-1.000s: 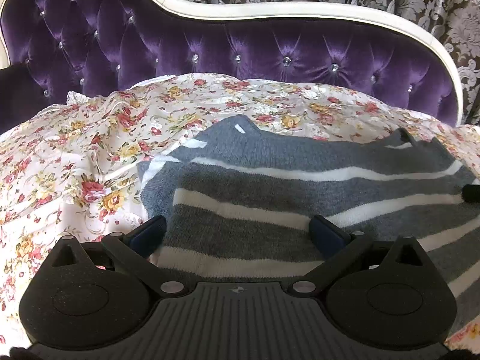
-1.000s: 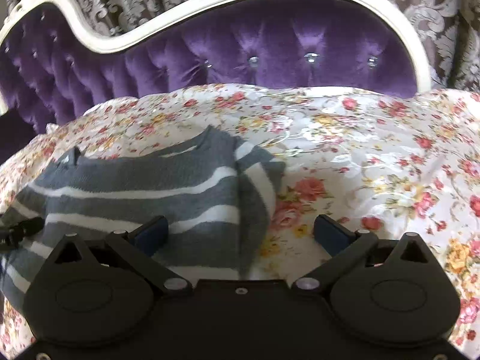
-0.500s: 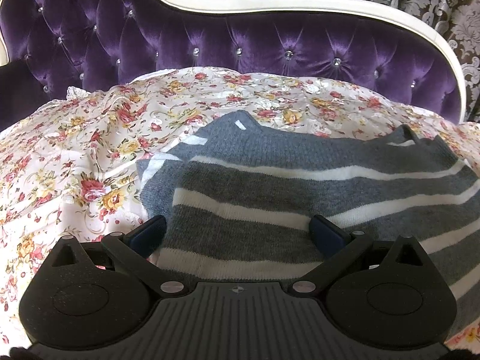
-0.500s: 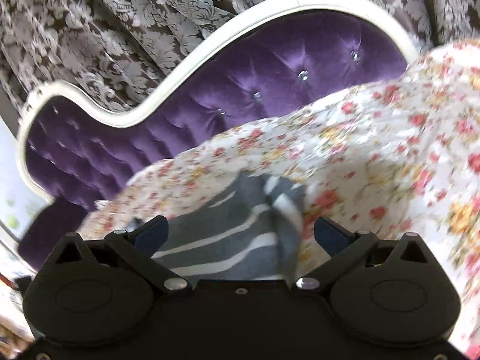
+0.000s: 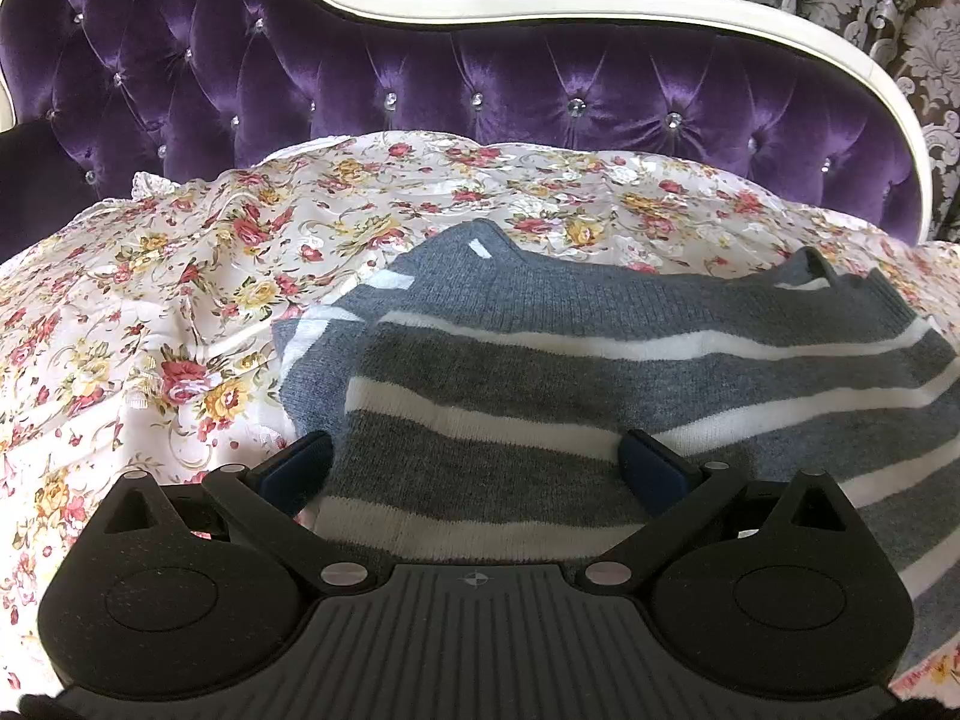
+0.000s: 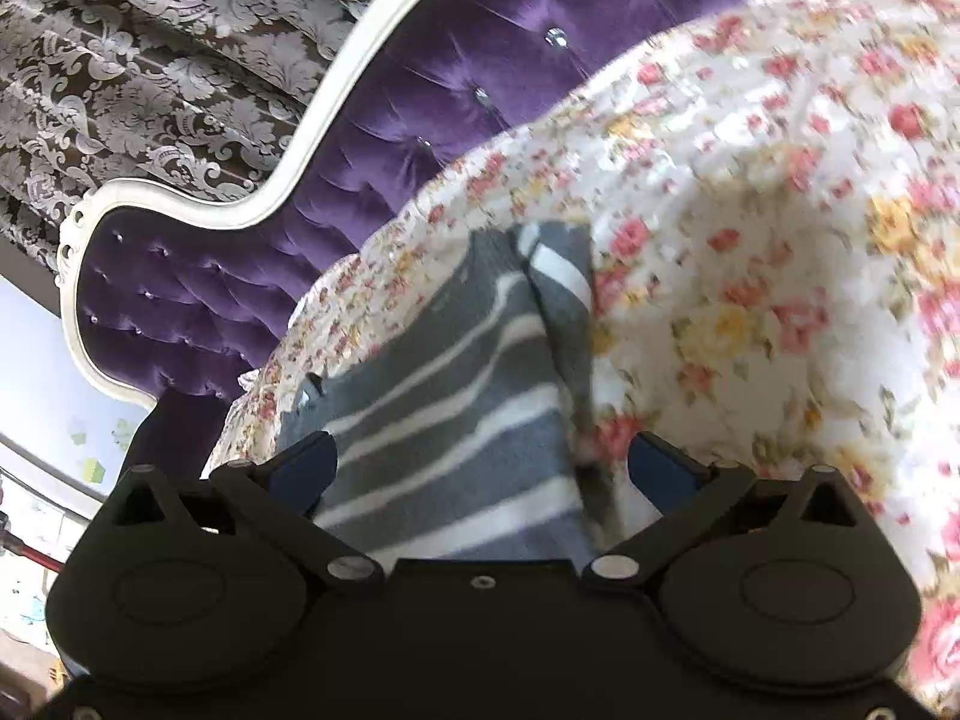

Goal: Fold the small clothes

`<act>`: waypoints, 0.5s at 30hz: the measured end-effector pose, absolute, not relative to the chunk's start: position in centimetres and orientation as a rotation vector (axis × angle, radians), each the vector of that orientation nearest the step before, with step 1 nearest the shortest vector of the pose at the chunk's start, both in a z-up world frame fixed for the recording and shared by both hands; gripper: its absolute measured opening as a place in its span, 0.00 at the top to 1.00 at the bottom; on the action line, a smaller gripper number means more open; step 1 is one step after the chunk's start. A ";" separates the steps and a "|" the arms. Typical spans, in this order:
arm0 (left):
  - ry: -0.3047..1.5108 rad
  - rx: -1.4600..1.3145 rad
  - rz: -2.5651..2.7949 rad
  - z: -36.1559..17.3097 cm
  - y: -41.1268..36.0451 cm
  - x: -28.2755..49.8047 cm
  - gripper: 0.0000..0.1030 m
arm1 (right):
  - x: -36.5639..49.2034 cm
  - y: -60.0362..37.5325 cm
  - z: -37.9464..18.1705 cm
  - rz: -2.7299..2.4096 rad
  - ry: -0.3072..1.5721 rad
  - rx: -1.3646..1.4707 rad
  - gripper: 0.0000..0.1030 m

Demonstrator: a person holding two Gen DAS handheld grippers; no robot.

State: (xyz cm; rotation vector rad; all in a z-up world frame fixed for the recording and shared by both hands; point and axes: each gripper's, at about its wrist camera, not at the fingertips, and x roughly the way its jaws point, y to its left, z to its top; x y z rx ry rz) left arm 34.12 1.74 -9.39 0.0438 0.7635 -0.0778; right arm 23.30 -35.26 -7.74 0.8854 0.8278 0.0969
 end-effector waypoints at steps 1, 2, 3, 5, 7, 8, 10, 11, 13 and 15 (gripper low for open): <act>0.765 0.044 -0.078 -9.4 1.8 34.1 0.00 | 23.2 -35.3 -8.1 0.110 0.835 0.900 0.00; 0.766 0.044 -0.078 -9.4 1.7 34.1 0.00 | 23.1 -35.4 -8.4 0.123 0.840 0.917 0.00; 0.766 0.044 -0.078 -9.4 1.7 34.2 0.00 | 23.1 -35.4 -8.8 0.135 0.845 0.940 0.00; 0.767 0.045 -0.079 -9.3 1.7 34.2 0.00 | 23.2 -35.5 -9.5 0.166 0.845 0.985 0.00; 0.769 0.045 -0.080 -9.3 1.8 34.2 0.00 | 23.5 -35.7 -9.9 0.186 0.836 1.009 0.00; 0.769 0.045 -0.080 -9.4 1.7 34.2 0.00 | 23.7 -35.7 -9.9 0.194 0.831 1.010 0.00; 0.772 0.046 -0.081 -9.3 1.8 34.2 0.00 | 24.3 -35.6 -9.9 0.217 0.829 1.008 0.00; 0.772 0.045 -0.081 -9.4 1.8 34.2 0.00 | 24.7 -35.5 -10.0 0.222 0.832 1.005 0.00; 0.771 0.046 -0.080 -9.4 1.7 34.2 0.00 | 25.4 -35.1 -10.0 0.234 0.832 0.992 0.00; 0.769 0.046 -0.081 -9.4 1.8 34.2 0.00 | 26.1 -34.8 -10.0 0.247 0.834 0.981 0.00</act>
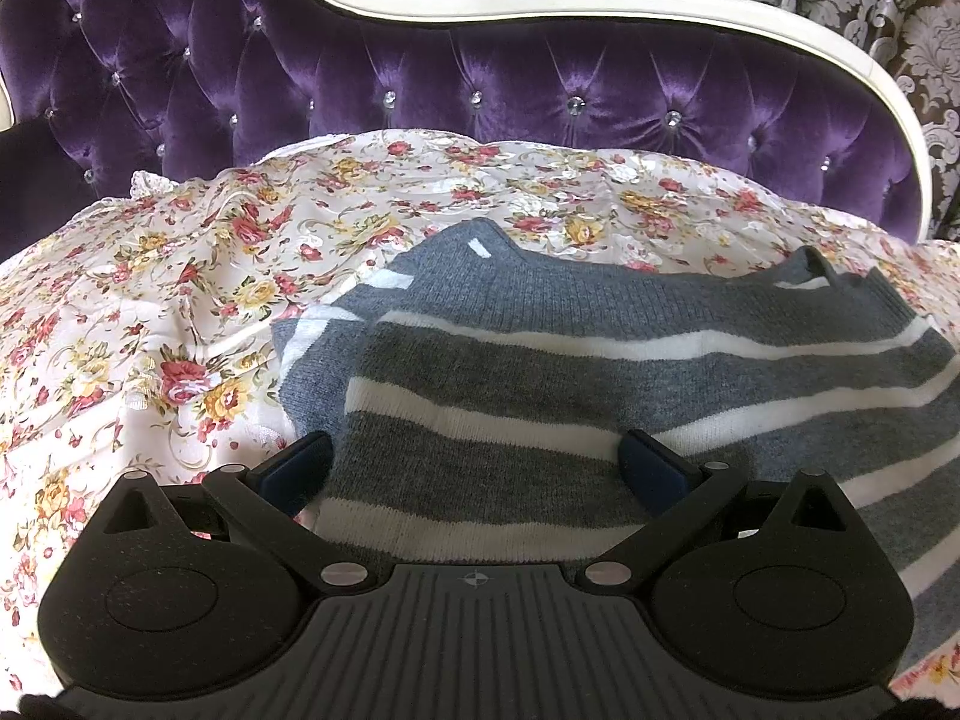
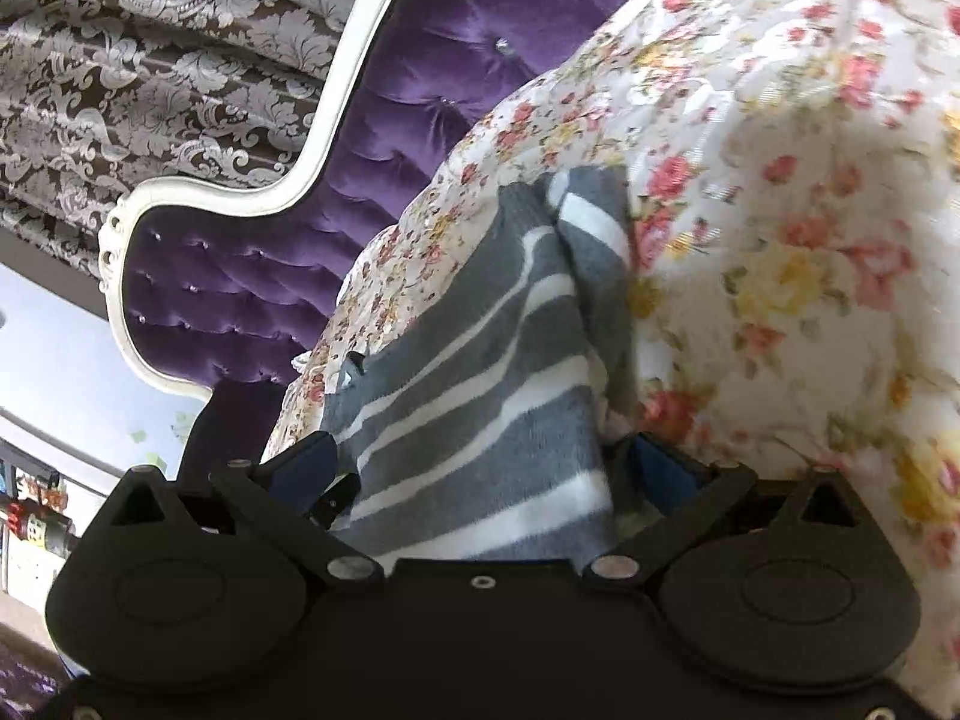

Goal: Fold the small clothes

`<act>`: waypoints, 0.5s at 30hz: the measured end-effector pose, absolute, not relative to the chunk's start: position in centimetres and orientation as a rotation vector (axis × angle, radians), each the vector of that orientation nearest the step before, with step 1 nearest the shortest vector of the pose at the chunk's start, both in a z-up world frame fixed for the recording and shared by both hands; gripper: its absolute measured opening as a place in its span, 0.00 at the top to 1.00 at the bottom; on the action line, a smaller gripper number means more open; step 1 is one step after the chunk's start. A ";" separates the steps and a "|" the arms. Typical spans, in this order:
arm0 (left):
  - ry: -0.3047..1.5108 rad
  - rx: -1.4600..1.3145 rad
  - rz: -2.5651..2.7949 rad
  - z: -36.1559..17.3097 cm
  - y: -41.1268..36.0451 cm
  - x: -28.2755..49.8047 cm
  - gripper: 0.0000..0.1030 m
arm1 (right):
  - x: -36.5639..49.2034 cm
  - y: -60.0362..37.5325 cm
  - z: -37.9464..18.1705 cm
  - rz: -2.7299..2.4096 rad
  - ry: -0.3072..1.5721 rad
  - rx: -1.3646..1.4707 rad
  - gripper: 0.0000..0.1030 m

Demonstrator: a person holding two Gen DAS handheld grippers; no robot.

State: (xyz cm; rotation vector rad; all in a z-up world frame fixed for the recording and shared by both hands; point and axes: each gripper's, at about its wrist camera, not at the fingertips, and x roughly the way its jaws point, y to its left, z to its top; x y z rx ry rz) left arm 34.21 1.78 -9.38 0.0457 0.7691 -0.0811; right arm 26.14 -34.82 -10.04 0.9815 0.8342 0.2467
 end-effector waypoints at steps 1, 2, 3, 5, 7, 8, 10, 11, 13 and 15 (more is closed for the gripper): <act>0.769 0.046 -0.081 -9.4 1.8 34.2 0.00 | 26.5 -34.6 -10.1 0.254 0.833 0.977 0.00; 0.770 0.046 -0.080 -9.4 1.8 34.2 0.00 | 26.9 -34.5 -10.1 0.256 0.835 0.971 0.00; 0.771 0.047 -0.080 -9.4 1.7 34.2 0.00 | 27.2 -34.4 -10.1 0.259 0.837 0.963 0.00; 0.774 0.047 -0.080 -9.4 1.7 34.3 0.00 | 28.0 -34.1 -10.1 0.260 0.840 0.953 0.00; 0.774 0.048 -0.079 -9.4 1.7 34.2 0.00 | 28.6 -33.9 -10.2 0.246 0.835 0.963 0.00; 0.775 0.047 -0.080 -9.4 1.7 34.3 0.00 | 28.5 -33.9 -10.3 0.237 0.830 0.973 0.00; 0.777 0.048 -0.079 -9.4 1.8 34.3 0.00 | 28.3 -33.9 -10.3 0.226 0.822 0.980 0.00; 0.778 0.049 -0.079 -9.4 1.8 34.3 0.00 | 28.3 -33.8 -10.3 0.224 0.825 0.975 0.00; 0.778 0.049 -0.080 -9.4 1.8 34.3 0.00 | 28.3 -33.8 -10.2 0.232 0.829 0.958 0.00; 0.780 0.050 -0.079 -9.4 1.8 34.3 0.00 | 28.2 -33.7 -10.2 0.242 0.834 0.943 0.00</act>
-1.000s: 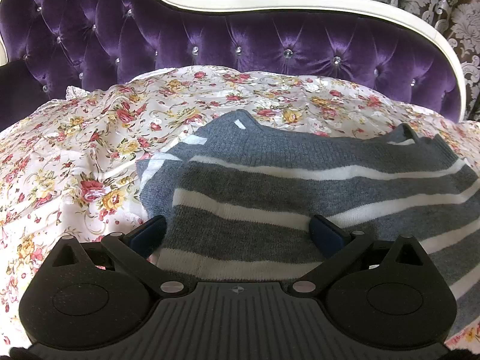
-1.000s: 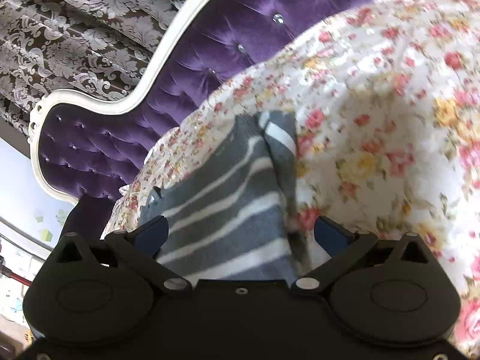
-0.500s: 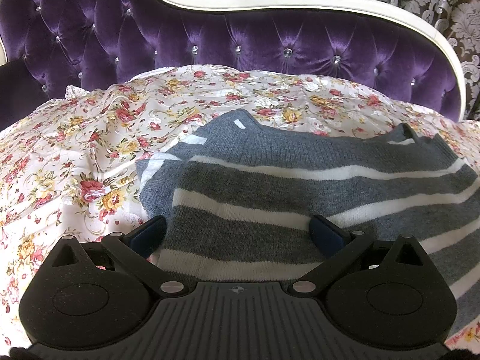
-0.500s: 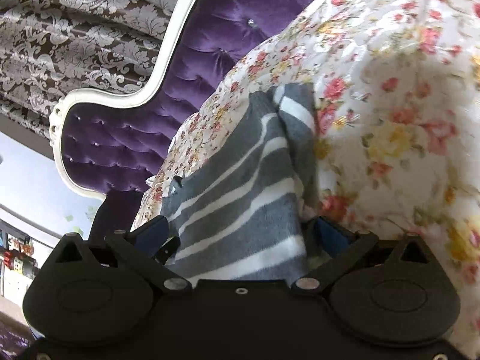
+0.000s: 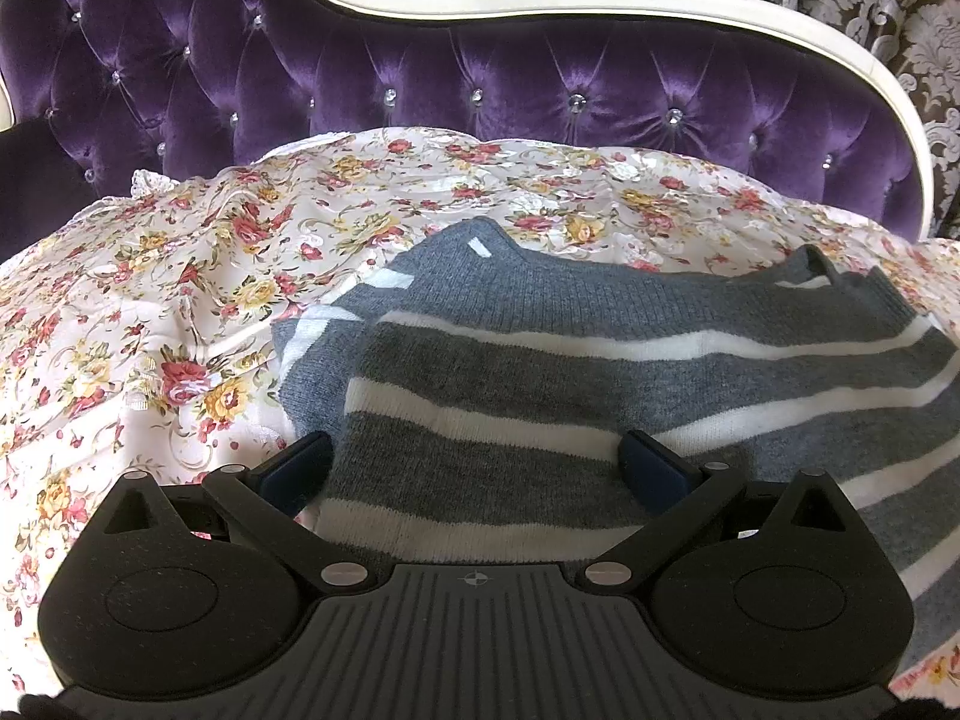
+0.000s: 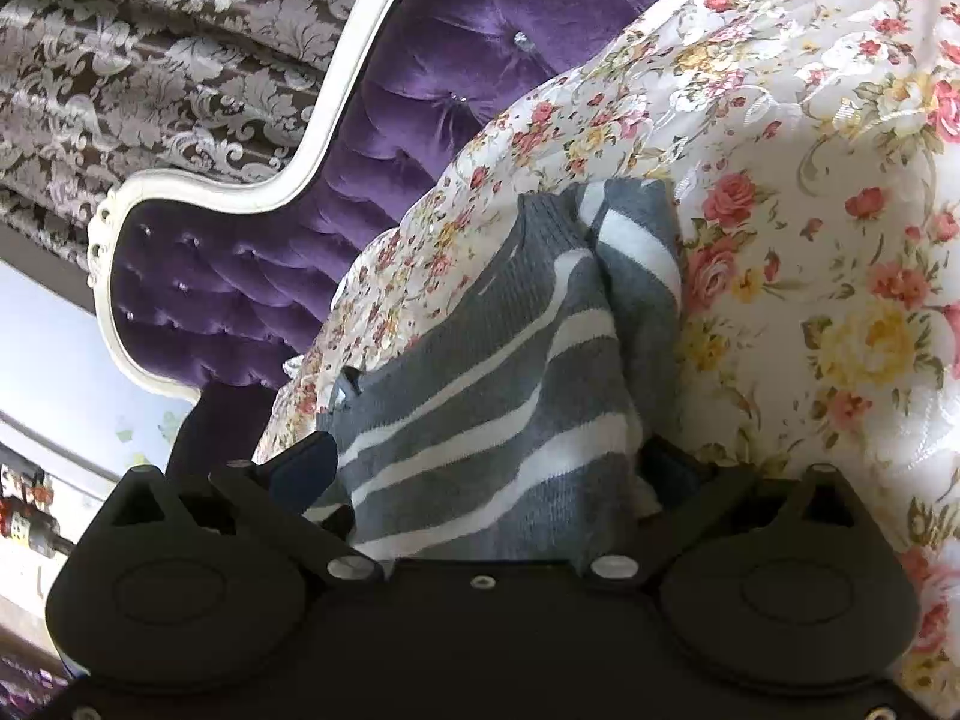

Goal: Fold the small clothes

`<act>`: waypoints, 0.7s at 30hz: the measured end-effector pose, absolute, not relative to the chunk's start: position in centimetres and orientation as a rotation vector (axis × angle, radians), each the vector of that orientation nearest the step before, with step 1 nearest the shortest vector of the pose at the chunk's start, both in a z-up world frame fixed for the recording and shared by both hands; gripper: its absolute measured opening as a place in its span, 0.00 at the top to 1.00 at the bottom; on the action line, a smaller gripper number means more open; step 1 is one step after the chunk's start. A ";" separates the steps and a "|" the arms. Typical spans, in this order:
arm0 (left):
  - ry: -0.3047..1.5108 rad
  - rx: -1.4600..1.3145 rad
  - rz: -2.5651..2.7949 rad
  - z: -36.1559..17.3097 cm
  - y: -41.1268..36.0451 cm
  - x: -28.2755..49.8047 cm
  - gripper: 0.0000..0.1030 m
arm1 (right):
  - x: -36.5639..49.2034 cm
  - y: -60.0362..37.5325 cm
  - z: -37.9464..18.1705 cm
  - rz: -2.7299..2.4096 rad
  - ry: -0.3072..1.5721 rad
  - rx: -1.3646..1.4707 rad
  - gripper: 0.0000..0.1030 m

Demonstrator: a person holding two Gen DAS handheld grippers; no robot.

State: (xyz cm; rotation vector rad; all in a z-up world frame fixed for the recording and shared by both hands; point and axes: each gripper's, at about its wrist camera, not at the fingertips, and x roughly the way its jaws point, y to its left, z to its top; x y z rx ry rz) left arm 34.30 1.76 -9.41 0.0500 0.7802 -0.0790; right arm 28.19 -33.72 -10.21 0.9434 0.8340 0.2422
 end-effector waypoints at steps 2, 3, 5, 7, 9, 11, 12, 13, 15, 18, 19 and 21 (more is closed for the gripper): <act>0.786 0.051 -0.078 -9.4 1.8 34.4 0.00 | 28.2 -33.8 -10.2 0.244 0.846 0.943 0.01; 0.789 0.053 -0.079 -9.4 1.8 34.4 0.00 | 28.2 -33.8 -10.1 0.242 0.853 0.950 0.01; 0.793 0.054 -0.081 -9.4 1.8 34.5 0.00 | 28.1 -33.8 -10.1 0.240 0.861 0.960 0.01; 0.797 0.054 -0.081 -9.3 1.8 34.5 0.00 | 28.0 -33.7 -10.0 0.222 0.870 0.944 0.05; 0.800 0.056 -0.081 -9.3 1.7 34.5 0.00 | 27.9 -33.5 -9.9 0.211 0.873 0.921 0.09; 0.802 0.057 -0.081 -9.3 1.7 34.5 0.00 | 27.9 -33.4 -9.8 0.206 0.879 0.901 0.14; 0.804 0.058 -0.080 -9.3 1.7 34.5 0.00 | 27.9 -33.4 -9.8 0.202 0.883 0.893 0.15; 0.804 0.057 -0.081 -9.4 1.7 34.5 0.00 | 27.9 -33.3 -9.7 0.194 0.889 0.880 0.22; 0.811 0.057 -0.080 -9.3 1.7 34.6 0.00 | 27.9 -33.3 -9.8 0.155 0.913 0.847 0.42; 0.829 0.060 -0.080 -9.2 1.7 34.9 0.00 | 28.0 -33.3 -10.2 0.141 0.926 0.837 0.64; 0.836 0.061 -0.081 -9.1 1.7 34.9 0.00 | 28.1 -33.3 -10.1 0.138 0.928 0.835 0.65; 0.850 0.063 -0.085 -8.9 1.7 35.1 0.00 | 28.1 -33.1 -9.8 0.131 0.932 0.815 0.66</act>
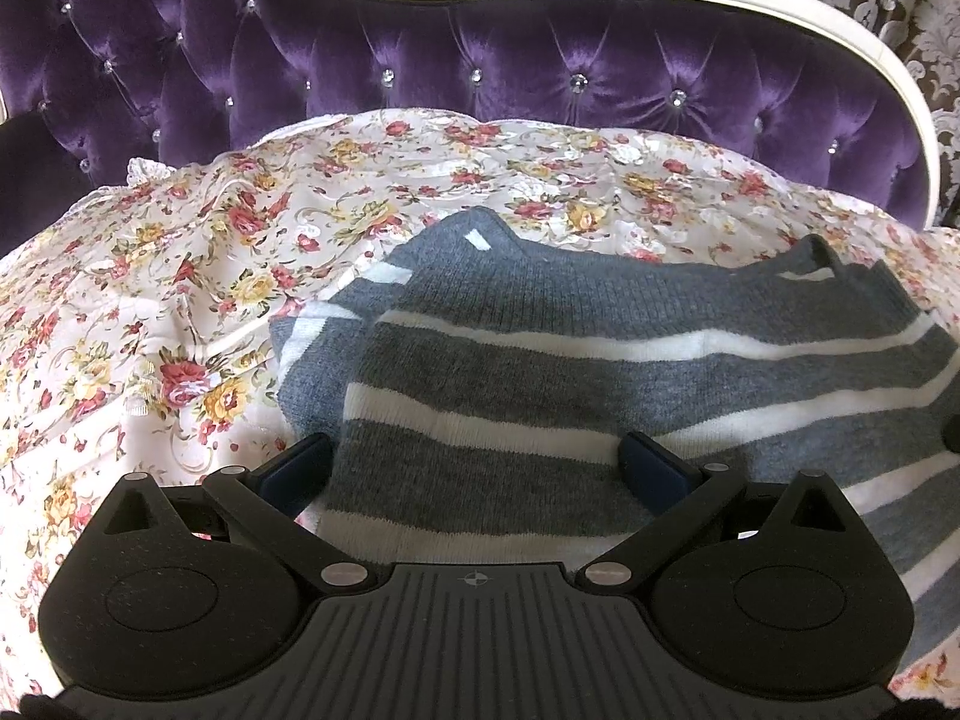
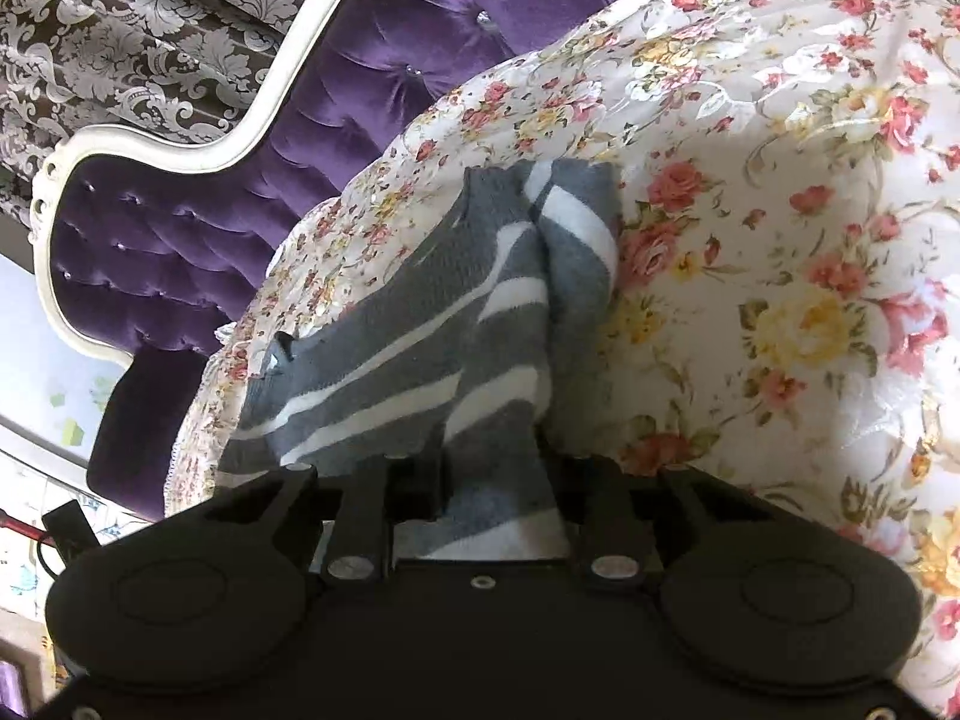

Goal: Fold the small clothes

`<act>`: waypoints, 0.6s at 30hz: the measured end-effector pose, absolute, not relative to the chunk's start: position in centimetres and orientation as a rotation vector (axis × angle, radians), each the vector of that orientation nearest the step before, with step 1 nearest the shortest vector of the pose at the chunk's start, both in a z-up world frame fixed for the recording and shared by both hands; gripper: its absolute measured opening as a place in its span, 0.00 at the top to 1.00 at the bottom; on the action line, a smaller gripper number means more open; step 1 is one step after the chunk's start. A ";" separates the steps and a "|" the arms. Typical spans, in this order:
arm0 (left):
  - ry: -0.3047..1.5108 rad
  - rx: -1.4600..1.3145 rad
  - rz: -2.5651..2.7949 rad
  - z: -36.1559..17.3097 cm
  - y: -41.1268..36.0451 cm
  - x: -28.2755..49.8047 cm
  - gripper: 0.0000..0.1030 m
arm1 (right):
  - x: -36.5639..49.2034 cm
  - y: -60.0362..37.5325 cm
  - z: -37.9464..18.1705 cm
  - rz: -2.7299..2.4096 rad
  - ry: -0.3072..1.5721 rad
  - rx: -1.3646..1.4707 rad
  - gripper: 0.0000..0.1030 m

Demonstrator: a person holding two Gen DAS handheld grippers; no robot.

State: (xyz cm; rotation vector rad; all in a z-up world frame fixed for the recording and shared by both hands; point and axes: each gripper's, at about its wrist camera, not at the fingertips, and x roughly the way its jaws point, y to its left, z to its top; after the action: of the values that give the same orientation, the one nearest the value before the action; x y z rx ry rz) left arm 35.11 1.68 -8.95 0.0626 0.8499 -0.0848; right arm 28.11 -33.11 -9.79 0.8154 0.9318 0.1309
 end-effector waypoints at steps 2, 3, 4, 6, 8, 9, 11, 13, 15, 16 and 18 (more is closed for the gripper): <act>0.870 0.057 -0.096 -8.8 1.9 35.4 0.00 | 28.2 -32.9 -9.5 0.123 0.934 0.794 0.66; 0.885 0.056 -0.105 -8.6 2.0 35.6 0.00 | 28.3 -32.8 -9.4 0.120 0.932 0.785 0.66; 0.907 0.056 -0.117 -8.4 2.2 35.8 0.00 | 28.3 -32.7 -9.3 0.118 0.931 0.782 0.66; 0.956 0.052 -0.127 -7.8 2.4 36.3 0.01 | 28.2 -32.8 -9.4 0.117 0.930 0.787 0.66; 0.992 0.053 -0.083 -7.0 2.3 36.5 0.02 | 28.3 -32.8 -9.3 0.116 0.929 0.795 0.66; 0.994 0.065 -0.050 -6.6 2.1 36.3 0.02 | 28.3 -32.9 -9.3 0.116 0.928 0.798 0.66; 0.973 0.106 -0.011 -5.6 1.3 35.6 0.02 | 28.2 -32.9 -9.3 0.116 0.926 0.803 0.66; 0.937 0.132 -0.026 -4.6 0.1 34.7 0.02 | 28.2 -33.0 -9.3 0.116 0.923 0.808 0.66; 0.920 0.135 -0.052 -4.1 -1.2 34.2 0.02 | 28.2 -33.0 -9.2 0.116 0.919 0.807 0.66; 0.917 0.132 -0.067 -3.9 -1.8 34.1 0.02 | 28.2 -32.9 -9.2 0.115 0.919 0.806 0.66; 0.930 0.124 -0.091 -3.9 -3.2 34.0 0.01 | 28.1 -32.9 -9.2 0.114 0.920 0.805 0.66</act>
State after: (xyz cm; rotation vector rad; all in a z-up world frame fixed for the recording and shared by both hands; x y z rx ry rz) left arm 34.02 -3.23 -3.95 0.1244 0.9300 -0.0911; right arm 28.11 -32.92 -9.20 0.8049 0.9195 0.1142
